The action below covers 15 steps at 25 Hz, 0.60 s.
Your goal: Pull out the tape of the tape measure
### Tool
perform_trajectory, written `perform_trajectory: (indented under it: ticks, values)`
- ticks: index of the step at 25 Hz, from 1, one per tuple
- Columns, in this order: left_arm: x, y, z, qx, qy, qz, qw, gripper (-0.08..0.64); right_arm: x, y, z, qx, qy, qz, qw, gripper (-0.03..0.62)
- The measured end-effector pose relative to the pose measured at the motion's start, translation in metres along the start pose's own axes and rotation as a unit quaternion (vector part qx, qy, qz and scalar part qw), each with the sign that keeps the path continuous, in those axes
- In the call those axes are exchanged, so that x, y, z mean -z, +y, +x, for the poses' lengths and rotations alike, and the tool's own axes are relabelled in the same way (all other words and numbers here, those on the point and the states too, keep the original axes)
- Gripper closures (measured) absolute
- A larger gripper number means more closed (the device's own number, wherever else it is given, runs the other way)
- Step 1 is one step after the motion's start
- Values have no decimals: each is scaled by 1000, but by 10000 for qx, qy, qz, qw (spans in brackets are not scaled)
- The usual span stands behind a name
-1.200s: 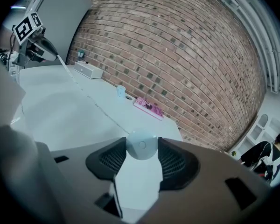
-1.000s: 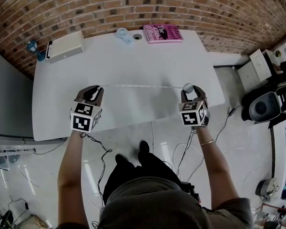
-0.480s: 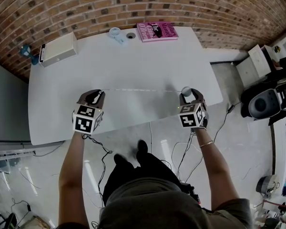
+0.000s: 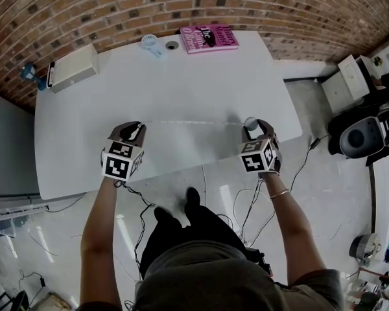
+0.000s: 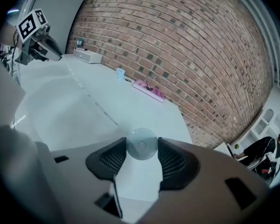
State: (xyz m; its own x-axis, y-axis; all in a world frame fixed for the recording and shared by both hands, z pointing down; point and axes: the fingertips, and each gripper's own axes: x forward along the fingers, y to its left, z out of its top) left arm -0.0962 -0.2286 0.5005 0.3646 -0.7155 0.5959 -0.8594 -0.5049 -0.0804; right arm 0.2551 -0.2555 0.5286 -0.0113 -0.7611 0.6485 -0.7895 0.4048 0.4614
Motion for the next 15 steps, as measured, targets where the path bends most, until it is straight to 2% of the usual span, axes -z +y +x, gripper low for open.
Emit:
perform_trajectory:
  ticks: [15]
  values:
    - [2, -28, 30, 254, 327, 191, 9990, 495, 19, -4, 12, -150, 150, 26, 9998, 377]
